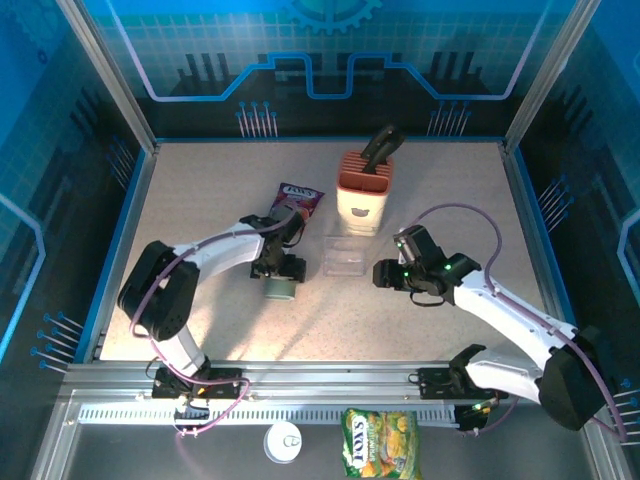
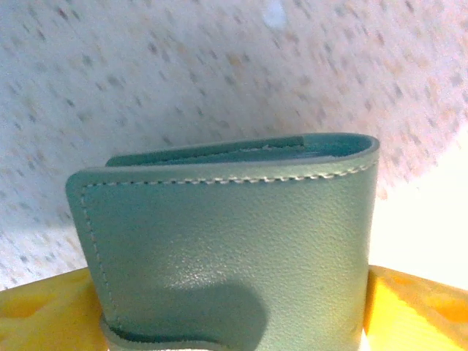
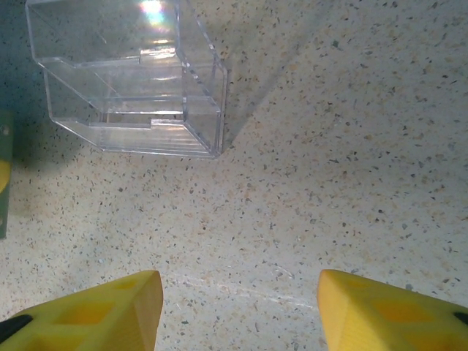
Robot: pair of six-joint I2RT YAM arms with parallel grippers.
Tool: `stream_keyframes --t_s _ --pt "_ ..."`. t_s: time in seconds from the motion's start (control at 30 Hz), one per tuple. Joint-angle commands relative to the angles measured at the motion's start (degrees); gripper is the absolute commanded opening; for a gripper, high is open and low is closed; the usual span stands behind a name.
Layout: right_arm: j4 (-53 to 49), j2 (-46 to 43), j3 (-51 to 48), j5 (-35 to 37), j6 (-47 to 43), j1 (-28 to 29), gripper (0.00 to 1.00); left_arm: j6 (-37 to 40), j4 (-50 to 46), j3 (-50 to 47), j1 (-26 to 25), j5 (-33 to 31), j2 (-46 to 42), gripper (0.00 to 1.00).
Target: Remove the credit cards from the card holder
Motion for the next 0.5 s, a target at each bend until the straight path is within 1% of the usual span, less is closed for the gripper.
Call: stream_keyframes --t_s 0.0,0.1,0.17,0.3,0.47 --pt "1.1 1.3 0.4 -1.3 -0.6 -0.6 0.58 -4.4 -1.4 -2.3 -5.0 0.1 -1.9 0.82" --pt "1.5 2.0 0.5 -1.5 -0.5 -0.6 0.58 -6.5 -2.3 -2.8 -9.3 -1.0 -1.7 0.83" --pt "1.8 2.5 0.5 -1.5 -0.5 -0.4 0.59 -7.6 -2.4 -3.2 -11.0 -1.3 -1.4 0.84" --pt "2.1 3.1 0.5 -1.4 -0.2 -0.3 0.59 -8.9 -1.4 -5.4 -11.6 0.0 -1.6 0.88" --pt "2.3 3.5 0.6 -1.3 0.0 -0.3 0.59 -8.6 -4.4 -6.9 -11.8 -1.2 -3.4 0.93"
